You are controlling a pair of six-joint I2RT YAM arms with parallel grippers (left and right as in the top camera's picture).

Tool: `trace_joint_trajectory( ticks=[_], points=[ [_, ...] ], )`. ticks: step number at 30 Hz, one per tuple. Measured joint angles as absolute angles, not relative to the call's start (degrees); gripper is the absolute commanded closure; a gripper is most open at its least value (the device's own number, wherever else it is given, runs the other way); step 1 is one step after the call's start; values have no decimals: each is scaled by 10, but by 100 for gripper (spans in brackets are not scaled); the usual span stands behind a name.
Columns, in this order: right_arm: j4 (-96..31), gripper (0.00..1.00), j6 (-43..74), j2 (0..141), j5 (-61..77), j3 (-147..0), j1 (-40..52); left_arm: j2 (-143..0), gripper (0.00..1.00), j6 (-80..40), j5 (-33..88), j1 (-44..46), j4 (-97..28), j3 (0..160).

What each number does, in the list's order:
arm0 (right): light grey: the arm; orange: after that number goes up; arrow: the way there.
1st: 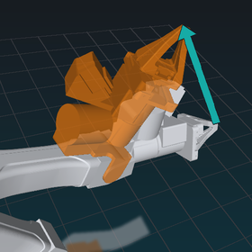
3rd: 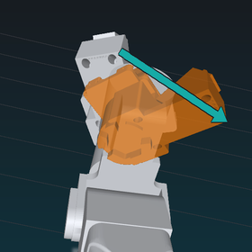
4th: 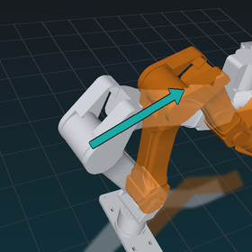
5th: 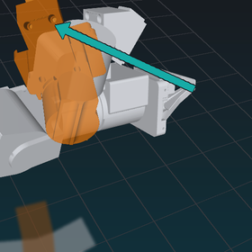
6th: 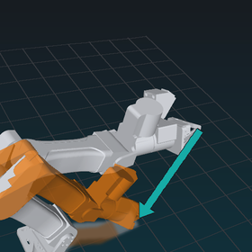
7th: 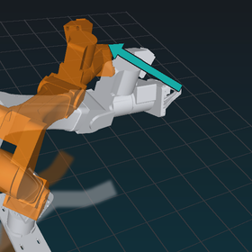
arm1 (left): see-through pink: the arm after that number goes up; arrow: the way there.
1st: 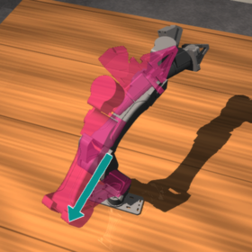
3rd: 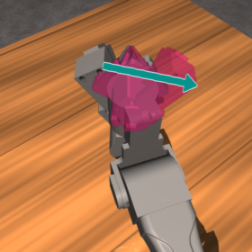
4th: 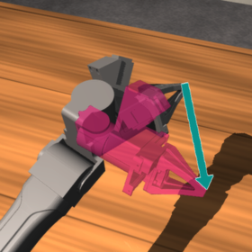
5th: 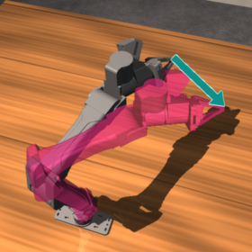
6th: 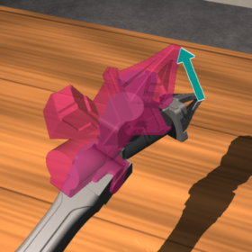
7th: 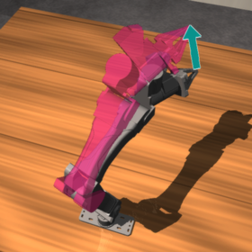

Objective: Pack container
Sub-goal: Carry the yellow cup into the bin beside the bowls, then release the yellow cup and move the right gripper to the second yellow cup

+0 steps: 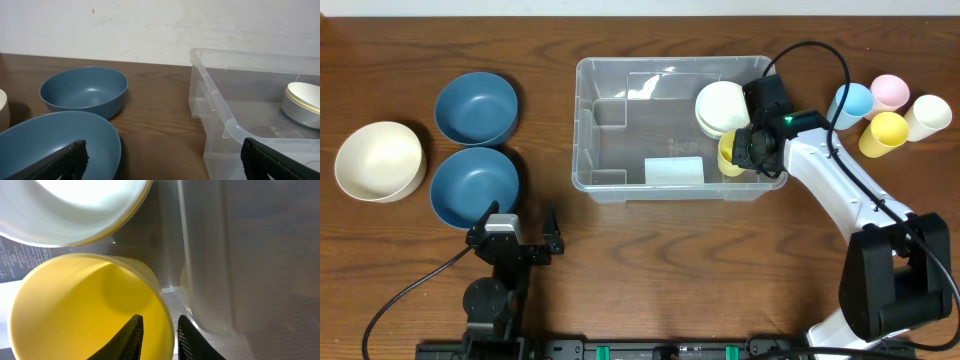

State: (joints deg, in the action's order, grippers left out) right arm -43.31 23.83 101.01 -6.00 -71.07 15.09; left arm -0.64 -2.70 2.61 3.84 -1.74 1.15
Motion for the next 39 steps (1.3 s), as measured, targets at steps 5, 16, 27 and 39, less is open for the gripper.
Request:
trace_joint_trajectory(
  ticks=[5,16,27,39],
  points=[
    [-444,69,238,1010,-58,-713,151,-6,2,-27,26,38,-18,11],
    [-528,56,229,1010,-54,-840,151,-6,2,-27,26,38,-17,11],
    [-619,50,237,1010,-49,-991,93,-6,2,-27,26,38,-18,11],
    [-667,51,257,1025,-52,-995,-123,-6,2,-27,26,38,-17,11]
  ],
)
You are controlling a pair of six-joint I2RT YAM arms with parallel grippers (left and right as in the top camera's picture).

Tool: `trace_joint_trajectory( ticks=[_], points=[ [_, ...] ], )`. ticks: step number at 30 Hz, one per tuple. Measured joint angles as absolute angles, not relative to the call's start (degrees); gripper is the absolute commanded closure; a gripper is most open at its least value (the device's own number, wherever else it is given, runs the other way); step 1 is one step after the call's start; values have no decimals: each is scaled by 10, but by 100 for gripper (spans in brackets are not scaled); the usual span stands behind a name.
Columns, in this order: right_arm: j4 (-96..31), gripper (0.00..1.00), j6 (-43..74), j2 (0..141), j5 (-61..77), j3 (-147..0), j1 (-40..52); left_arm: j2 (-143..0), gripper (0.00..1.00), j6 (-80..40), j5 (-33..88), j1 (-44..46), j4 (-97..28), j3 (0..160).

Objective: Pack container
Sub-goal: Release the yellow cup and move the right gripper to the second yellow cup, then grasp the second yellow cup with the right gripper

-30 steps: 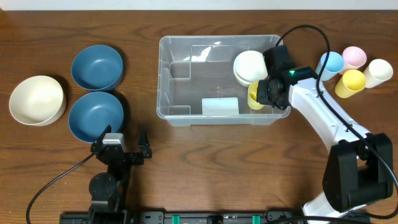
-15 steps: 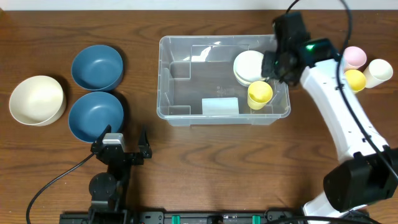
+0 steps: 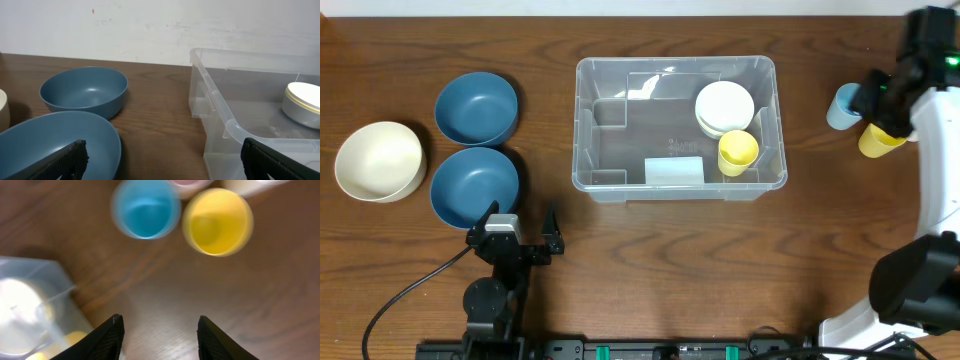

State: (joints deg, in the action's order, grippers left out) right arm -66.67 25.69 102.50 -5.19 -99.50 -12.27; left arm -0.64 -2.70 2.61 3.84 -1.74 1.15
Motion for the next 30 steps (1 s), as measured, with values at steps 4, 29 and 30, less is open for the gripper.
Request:
trace_joint_trajectory(
  ticks=[4,29,30],
  points=[
    [-668,52,265,1040,-49,-990,-178,-6,2,-27,26,38,-18,11],
    [-482,97,277,1196,-39,-898,-249,-6,2,-27,26,38,-17,11],
    [-482,99,277,1200,-40,-897,-249,-6,2,-27,26,38,-18,11]
  ],
)
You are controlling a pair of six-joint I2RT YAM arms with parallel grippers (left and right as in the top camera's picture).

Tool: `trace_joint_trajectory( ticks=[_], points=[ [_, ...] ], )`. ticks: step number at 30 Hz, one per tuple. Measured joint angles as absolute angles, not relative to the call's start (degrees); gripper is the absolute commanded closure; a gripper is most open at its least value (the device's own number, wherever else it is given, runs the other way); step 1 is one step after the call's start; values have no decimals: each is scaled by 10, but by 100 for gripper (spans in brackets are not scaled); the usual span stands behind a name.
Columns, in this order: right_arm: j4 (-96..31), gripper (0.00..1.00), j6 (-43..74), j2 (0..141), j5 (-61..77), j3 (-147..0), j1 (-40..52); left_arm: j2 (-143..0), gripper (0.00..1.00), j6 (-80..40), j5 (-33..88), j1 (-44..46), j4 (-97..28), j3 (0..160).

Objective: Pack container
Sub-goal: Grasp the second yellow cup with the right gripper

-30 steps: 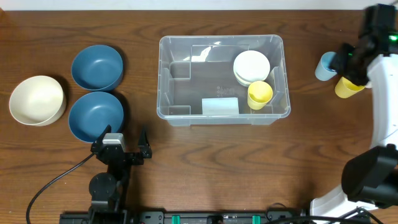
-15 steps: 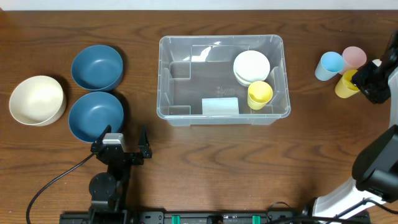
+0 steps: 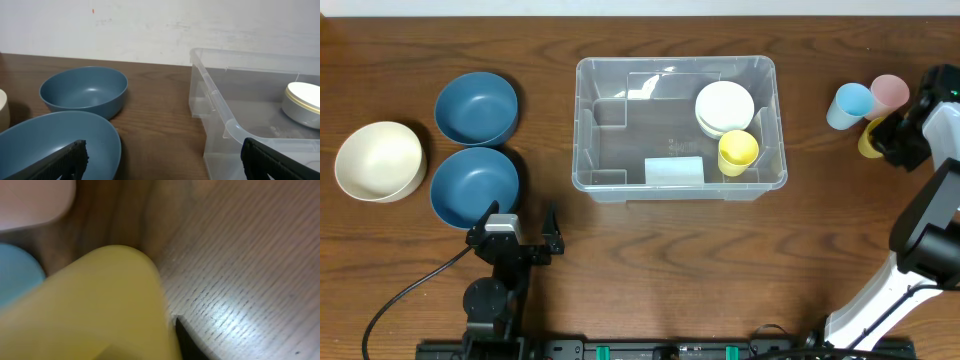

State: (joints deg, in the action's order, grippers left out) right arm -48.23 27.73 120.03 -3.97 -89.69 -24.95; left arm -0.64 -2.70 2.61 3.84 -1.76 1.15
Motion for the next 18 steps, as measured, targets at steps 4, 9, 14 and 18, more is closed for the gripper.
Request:
trace_joint_trajectory(
  ticks=[4,9,14,18],
  points=[
    [-486,99,283,1202,-37,-897,-249,-6,2,-27,26,38,-17,11],
    [-515,99,283,1194,-36,-896,-249,-6,2,-27,26,38,-18,11],
    [-547,99,283,1142,-34,-892,-249,-6,2,-27,26,38,-18,11],
    [-560,99,282,1033,-13,-892,-241,-6,2,-27,26,38,-17,11]
  ],
)
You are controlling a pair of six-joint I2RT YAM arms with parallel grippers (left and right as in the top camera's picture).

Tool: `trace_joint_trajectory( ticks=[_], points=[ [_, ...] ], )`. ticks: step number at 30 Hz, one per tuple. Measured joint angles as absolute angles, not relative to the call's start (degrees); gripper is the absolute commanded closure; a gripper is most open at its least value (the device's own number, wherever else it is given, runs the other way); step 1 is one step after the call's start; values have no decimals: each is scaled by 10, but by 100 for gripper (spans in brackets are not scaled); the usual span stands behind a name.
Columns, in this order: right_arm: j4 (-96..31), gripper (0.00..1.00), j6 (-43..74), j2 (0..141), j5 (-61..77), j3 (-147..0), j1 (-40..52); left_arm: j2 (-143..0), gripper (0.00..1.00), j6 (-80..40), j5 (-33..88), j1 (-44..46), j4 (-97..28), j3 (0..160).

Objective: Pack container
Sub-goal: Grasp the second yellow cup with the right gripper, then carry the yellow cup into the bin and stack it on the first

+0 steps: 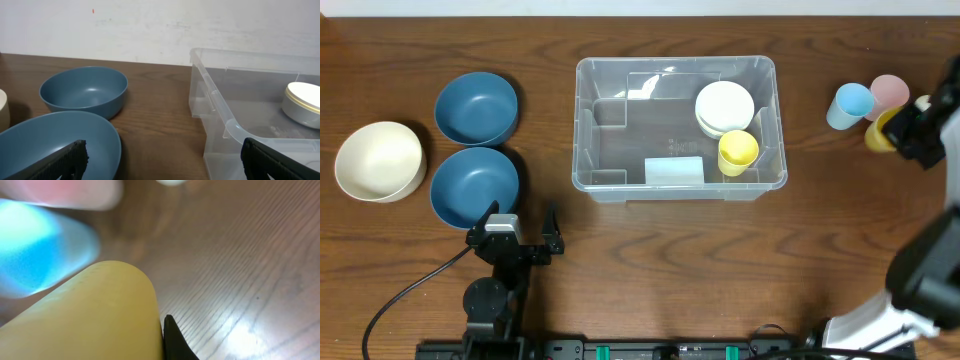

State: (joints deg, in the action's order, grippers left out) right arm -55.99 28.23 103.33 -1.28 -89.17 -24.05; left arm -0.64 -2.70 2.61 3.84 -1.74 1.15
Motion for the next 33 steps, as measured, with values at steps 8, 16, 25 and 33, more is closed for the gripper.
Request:
trace_joint_trajectory(
  ticks=[8,16,25,33],
  points=[
    [-564,99,257,845,63,-893,-139,-6,2,-27,26,38,-18,11],
    [-563,99,248,853,51,-893,58,-6,2,-27,26,38,-17,11],
    [-580,99,269,963,0,-893,141,-6,2,-27,26,38,-17,11],
    [-610,99,292,1015,-12,-892,143,-6,2,-27,26,38,-18,11]
  ],
)
